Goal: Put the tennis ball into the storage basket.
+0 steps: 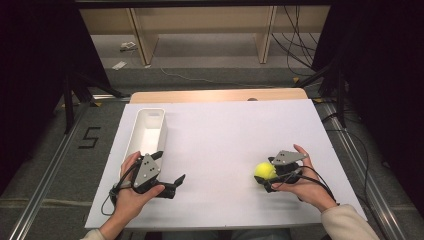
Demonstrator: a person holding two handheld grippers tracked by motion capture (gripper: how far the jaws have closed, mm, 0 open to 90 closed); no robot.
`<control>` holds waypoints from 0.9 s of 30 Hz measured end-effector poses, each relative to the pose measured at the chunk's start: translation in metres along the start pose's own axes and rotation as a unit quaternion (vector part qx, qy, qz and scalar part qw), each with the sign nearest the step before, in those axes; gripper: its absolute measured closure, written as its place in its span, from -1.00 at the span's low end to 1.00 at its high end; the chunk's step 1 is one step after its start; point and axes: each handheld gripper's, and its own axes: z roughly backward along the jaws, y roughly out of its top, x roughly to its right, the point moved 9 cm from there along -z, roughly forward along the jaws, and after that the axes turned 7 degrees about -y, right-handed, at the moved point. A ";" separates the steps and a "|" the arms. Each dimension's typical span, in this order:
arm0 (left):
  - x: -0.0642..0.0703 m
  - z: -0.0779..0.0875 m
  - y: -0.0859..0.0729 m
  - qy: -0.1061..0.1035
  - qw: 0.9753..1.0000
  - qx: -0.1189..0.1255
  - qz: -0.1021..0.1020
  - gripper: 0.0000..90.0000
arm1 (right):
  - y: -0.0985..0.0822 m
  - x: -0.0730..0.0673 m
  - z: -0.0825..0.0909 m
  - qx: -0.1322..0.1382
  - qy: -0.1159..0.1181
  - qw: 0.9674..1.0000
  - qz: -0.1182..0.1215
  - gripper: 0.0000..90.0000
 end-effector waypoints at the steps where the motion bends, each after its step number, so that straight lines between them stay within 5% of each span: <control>1: 0.000 0.000 0.000 0.000 1.000 0.000 0.000 -1.00 | -0.001 0.000 -0.001 -0.002 -0.001 1.000 0.000 -0.65; 10: -0.002 0.000 0.000 0.001 1.000 0.000 0.000 -1.00 | -0.006 -0.001 -0.004 -0.026 -0.001 1.000 0.008 -0.57; 27: -0.002 0.001 0.000 0.002 1.000 0.002 0.000 -1.00 | -0.004 0.001 -0.002 -0.028 0.001 1.000 0.001 -0.41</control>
